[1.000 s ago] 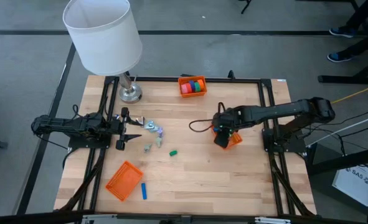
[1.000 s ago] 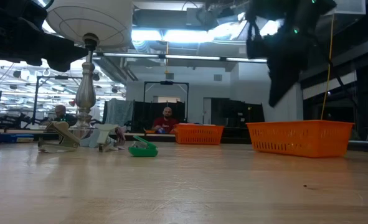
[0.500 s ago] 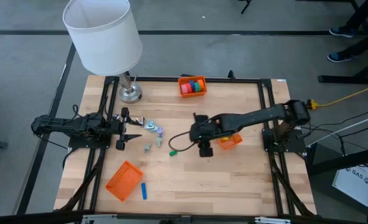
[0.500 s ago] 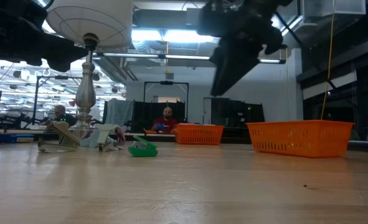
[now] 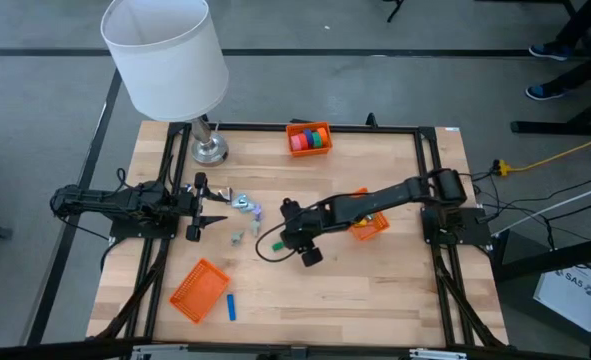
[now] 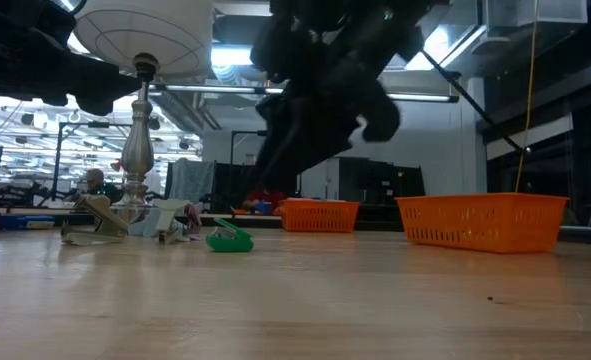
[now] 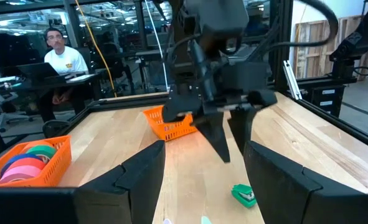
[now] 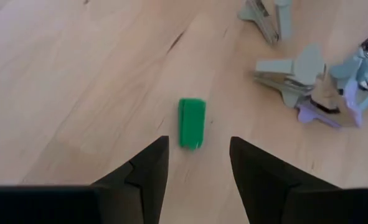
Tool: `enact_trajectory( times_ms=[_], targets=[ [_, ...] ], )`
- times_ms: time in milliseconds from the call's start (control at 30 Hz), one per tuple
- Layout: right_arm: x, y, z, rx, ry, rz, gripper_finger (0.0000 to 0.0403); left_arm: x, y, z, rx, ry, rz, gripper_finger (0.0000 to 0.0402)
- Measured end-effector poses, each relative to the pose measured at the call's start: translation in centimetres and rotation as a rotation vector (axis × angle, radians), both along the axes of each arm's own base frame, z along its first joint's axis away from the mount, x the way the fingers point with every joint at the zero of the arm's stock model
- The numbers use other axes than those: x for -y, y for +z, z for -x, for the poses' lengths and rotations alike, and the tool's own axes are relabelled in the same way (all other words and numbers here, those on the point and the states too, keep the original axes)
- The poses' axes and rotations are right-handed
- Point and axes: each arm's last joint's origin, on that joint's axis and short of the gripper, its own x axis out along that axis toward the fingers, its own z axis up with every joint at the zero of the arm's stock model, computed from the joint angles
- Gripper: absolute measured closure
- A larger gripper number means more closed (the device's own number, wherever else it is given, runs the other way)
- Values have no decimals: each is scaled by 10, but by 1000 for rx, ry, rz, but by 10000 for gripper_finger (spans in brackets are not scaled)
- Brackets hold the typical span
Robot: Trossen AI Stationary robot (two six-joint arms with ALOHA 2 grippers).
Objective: Pick and place Stapler, Stapler remover, tape
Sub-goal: Put the blue stapler into the middle orange bin
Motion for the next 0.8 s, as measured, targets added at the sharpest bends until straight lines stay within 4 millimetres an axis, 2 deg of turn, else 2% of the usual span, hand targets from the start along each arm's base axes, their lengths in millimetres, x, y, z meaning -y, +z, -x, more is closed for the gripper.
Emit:
enact_trajectory(
  times_ms=[367, 700, 800],
  targets=[
    [-4, -33, -18, 63, 33, -52, 228, 0, 0, 0, 0, 0, 0, 185],
    [-2, -49, -22, 58, 27, -51, 230, 0, 0, 0, 0, 0, 0, 186],
    [-2, -49, -22, 55, 27, -51, 245, 0, 0, 0, 0, 0, 0, 185]
  ],
)
